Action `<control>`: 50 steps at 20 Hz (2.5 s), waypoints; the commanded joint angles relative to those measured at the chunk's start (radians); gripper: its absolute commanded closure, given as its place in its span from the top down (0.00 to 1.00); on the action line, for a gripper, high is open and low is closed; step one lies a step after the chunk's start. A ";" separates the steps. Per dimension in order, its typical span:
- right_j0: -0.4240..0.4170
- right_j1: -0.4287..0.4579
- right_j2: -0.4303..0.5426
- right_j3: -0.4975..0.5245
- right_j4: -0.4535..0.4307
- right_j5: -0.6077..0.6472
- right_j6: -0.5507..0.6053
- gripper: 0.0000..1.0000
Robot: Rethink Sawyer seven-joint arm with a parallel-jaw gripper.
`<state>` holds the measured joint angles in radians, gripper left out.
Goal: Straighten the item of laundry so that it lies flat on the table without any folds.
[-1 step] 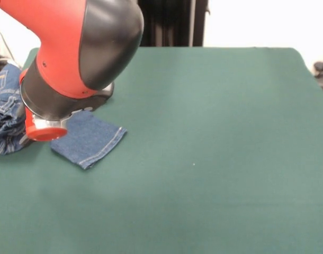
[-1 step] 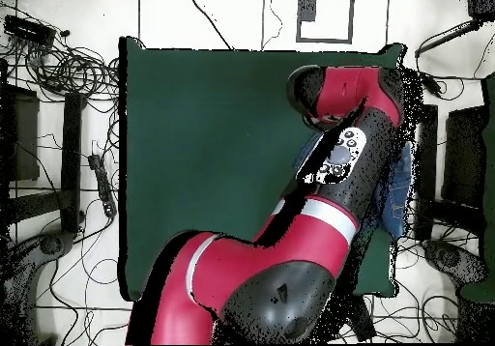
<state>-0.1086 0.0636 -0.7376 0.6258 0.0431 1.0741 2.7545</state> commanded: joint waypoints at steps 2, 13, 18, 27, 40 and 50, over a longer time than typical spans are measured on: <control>-0.002 -0.008 0.107 0.164 -0.010 -0.009 0.022 1.00; -0.007 -0.031 0.104 0.189 -0.020 -0.006 -0.014 1.00; -0.041 0.009 0.127 0.189 -0.030 -0.090 -0.018 1.00; -0.069 0.036 0.160 0.203 -0.034 -0.156 -0.049 1.00; -0.123 0.022 0.281 0.229 -0.001 -0.123 -0.209 0.00; -0.136 -0.017 0.370 0.249 0.005 -0.049 -0.260 0.00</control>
<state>-0.2658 0.0207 -0.5859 0.7301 0.0418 0.9504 2.7317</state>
